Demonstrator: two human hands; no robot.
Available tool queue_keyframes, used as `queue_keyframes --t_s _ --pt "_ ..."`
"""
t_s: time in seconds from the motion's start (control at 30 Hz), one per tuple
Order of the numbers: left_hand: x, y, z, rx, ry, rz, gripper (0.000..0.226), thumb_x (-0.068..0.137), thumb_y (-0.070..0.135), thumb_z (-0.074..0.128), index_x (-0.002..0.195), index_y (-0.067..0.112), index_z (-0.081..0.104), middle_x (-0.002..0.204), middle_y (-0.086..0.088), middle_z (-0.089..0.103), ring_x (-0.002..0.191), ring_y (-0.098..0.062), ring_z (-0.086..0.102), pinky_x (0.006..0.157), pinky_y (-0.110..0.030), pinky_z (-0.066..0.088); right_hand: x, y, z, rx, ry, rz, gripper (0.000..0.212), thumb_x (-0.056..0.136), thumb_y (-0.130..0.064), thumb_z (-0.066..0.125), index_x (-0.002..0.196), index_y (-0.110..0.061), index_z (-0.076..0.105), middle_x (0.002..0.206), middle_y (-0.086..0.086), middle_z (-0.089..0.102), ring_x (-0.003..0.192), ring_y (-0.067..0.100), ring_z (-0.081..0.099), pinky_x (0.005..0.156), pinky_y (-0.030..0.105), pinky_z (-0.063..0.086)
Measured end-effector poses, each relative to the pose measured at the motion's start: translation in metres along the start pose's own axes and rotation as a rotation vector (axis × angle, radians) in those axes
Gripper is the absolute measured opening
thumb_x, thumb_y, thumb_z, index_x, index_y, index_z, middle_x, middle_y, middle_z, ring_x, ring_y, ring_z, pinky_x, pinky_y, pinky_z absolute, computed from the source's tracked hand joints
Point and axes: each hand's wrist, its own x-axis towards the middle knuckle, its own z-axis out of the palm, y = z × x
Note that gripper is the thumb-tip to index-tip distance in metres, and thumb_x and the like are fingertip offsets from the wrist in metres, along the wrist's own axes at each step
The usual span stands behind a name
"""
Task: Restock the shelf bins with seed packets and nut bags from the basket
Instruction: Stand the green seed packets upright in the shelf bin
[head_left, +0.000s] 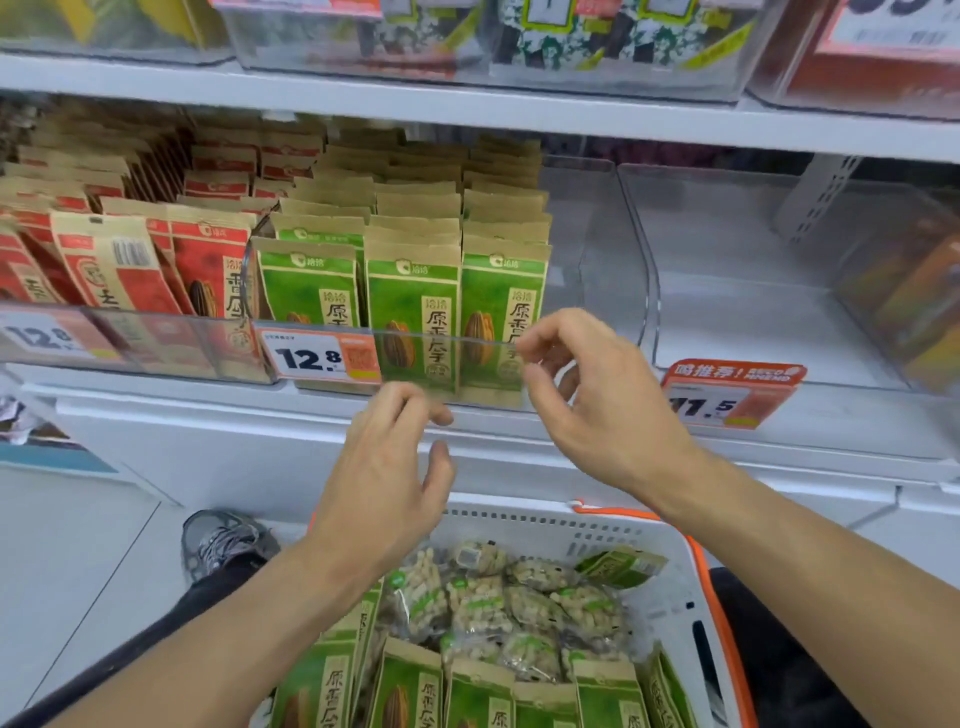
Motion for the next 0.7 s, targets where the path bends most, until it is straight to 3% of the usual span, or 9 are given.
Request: queue_keyframes --t_s 0.13,0.2,0.27,0.33,0.43,0.5,0.6,0.7 --pt "-0.062 -0.041 0.029 0.249 -0.434 -0.056 0.033 0.089 0.038 0.039 0.109 0.022 0.059 0.108 0.005 0.056 0.102 -0.021 0.057 0.088 -0.041 0.047 -0.041 0.019 0.019 -0.101 -0.544 0.073 0.015 0.100 -0.023 0.053 0.114 -0.023 0.058 0.109 -0.008 0.060 0.093 0.010 0.057 0.077 0.024 0.044" --pt "-0.090 -0.055 0.035 0.275 -0.642 -0.180 0.036 0.092 0.037 0.040 0.119 0.019 0.056 0.115 -0.001 0.056 0.109 -0.024 0.055 0.092 -0.040 0.046 -0.063 0.025 0.036 -0.219 -0.822 0.080 0.023 0.100 -0.030 0.052 0.121 -0.022 0.057 0.117 -0.005 0.058 0.104 0.015 0.057 0.087 0.031 0.045" --pt "-0.117 -0.067 0.040 0.241 -0.804 -0.324 0.032 0.098 0.033 0.046 0.125 0.015 0.050 0.122 -0.005 0.050 0.112 -0.025 0.052 0.092 -0.036 0.043 -0.087 0.030 0.057 -0.261 -0.981 0.112 0.022 0.100 -0.033 0.051 0.118 -0.020 0.056 0.117 -0.001 0.060 0.105 0.019 0.058 0.088 0.034 0.047" --pt "-0.138 -0.077 0.045 0.290 -0.917 -0.371 0.034 0.100 0.032 0.047 0.127 0.012 0.047 0.126 -0.008 0.047 0.115 -0.028 0.050 0.095 -0.038 0.042 -0.113 0.035 0.078 -0.249 -1.060 0.154 0.018 0.100 -0.031 0.051 0.114 -0.021 0.056 0.113 0.001 0.061 0.101 0.020 0.058 0.085 0.034 0.048" --pt "-0.152 -0.091 0.052 0.390 -0.960 -0.347 0.036 0.095 0.012 0.049 0.131 0.008 0.046 0.131 -0.012 0.046 0.121 -0.029 0.046 0.100 -0.038 0.039 -0.150 0.041 0.106 -0.218 -1.144 0.210 0.024 0.099 -0.031 0.053 0.121 -0.021 0.055 0.121 0.003 0.060 0.107 0.021 0.057 0.090 0.036 0.049" --pt "-0.150 -0.099 0.054 0.432 -0.923 -0.352 0.039 0.091 0.007 0.051 0.129 0.009 0.047 0.130 -0.013 0.046 0.119 -0.030 0.046 0.100 -0.037 0.039 -0.172 0.040 0.123 -0.180 -1.181 0.259 0.038 0.097 -0.036 0.059 0.129 -0.018 0.052 0.129 0.005 0.058 0.113 0.023 0.056 0.096 0.038 0.049" --pt "-0.143 -0.113 0.054 0.437 -0.933 -0.411 0.046 0.089 0.020 0.062 0.131 0.010 0.046 0.129 -0.014 0.050 0.120 -0.033 0.048 0.101 -0.043 0.042 -0.205 0.037 0.147 -0.154 -1.202 0.435 0.068 0.091 -0.046 0.066 0.144 -0.014 0.038 0.144 0.009 0.044 0.126 0.028 0.050 0.104 0.040 0.045" --pt "-0.140 -0.120 0.053 0.424 -0.973 -0.400 0.049 0.081 0.031 0.073 0.120 0.011 0.051 0.118 -0.011 0.057 0.112 -0.031 0.052 0.094 -0.045 0.046 -0.235 0.038 0.164 -0.154 -1.162 0.609 0.097 0.083 -0.052 0.073 0.154 -0.013 0.019 0.157 0.011 0.022 0.140 0.033 0.036 0.114 0.042 0.038"
